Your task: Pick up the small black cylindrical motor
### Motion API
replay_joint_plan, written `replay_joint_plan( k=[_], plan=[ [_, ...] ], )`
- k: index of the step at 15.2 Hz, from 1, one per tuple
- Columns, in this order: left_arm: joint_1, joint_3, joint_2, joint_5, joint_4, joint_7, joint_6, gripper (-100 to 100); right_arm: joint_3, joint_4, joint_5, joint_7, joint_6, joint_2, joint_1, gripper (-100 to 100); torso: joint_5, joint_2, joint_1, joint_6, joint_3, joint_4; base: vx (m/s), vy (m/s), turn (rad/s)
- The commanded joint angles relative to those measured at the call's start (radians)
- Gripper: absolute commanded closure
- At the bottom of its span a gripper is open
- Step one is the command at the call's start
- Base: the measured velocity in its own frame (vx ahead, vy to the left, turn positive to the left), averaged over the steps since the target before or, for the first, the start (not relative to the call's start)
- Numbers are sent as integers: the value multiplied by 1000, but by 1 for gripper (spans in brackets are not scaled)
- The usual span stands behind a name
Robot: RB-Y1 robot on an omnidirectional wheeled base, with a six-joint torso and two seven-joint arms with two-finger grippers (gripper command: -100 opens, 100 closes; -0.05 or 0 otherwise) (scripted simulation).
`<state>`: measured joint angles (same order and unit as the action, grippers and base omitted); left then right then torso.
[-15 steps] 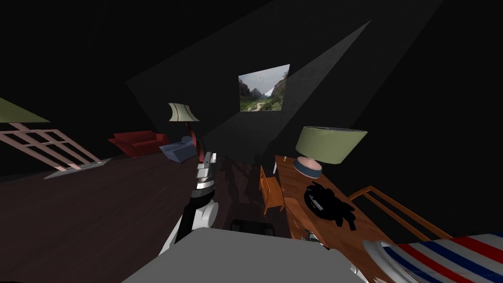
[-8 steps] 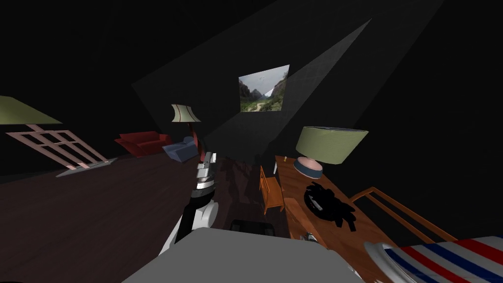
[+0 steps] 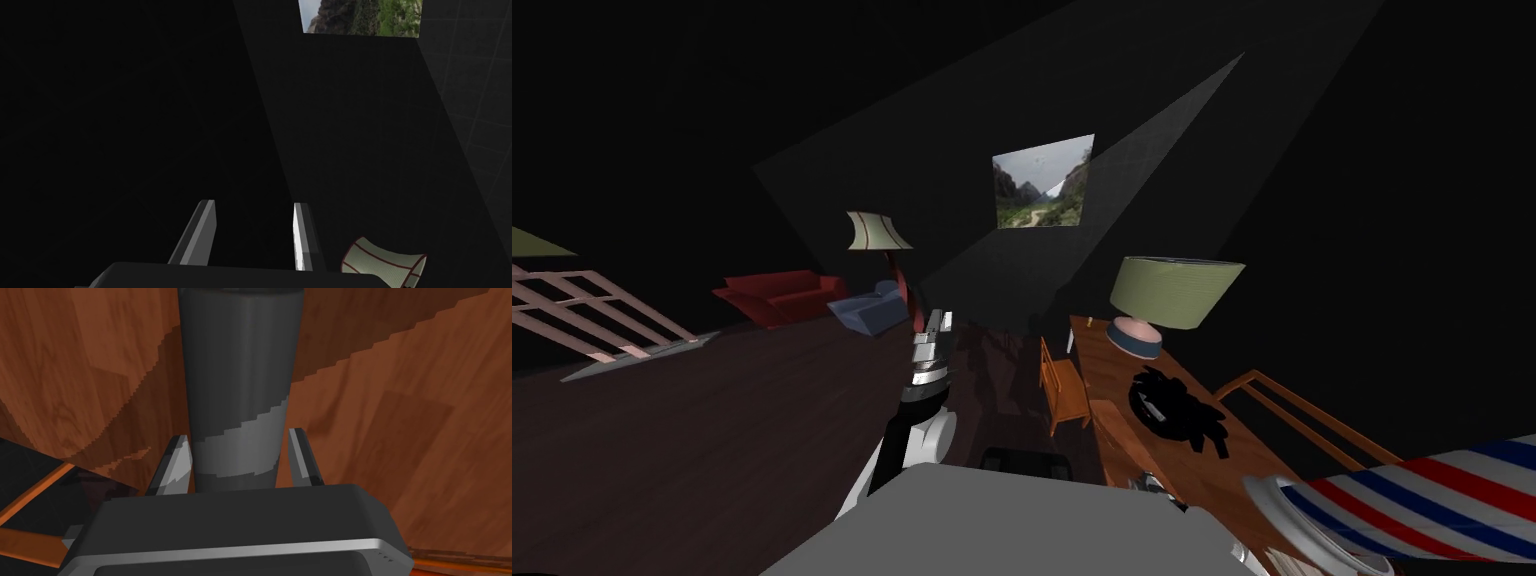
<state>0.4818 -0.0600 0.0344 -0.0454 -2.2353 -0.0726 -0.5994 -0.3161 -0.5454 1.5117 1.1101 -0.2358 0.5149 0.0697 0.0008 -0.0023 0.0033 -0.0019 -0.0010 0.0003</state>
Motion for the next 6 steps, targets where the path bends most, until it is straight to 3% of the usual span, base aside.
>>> replay_joint_plan(
  k=[1,3,6],
  plan=[
    [0,0,0,0,0,0,0,0,10,9,-10,30,-5,-3,-5,100,0,0,0,0,0,0,4,10,22],
    [0,0,0,0,0,0,0,0,8,-15,-13,34,-44,38,1,100,1,0,-1,1,0,0,19,67,-146],
    [0,0,0,0,0,0,0,0,15,-6,-19,55,-44,32,-2,100,1,0,2,0,0,0,11,54,-42]
  ],
)
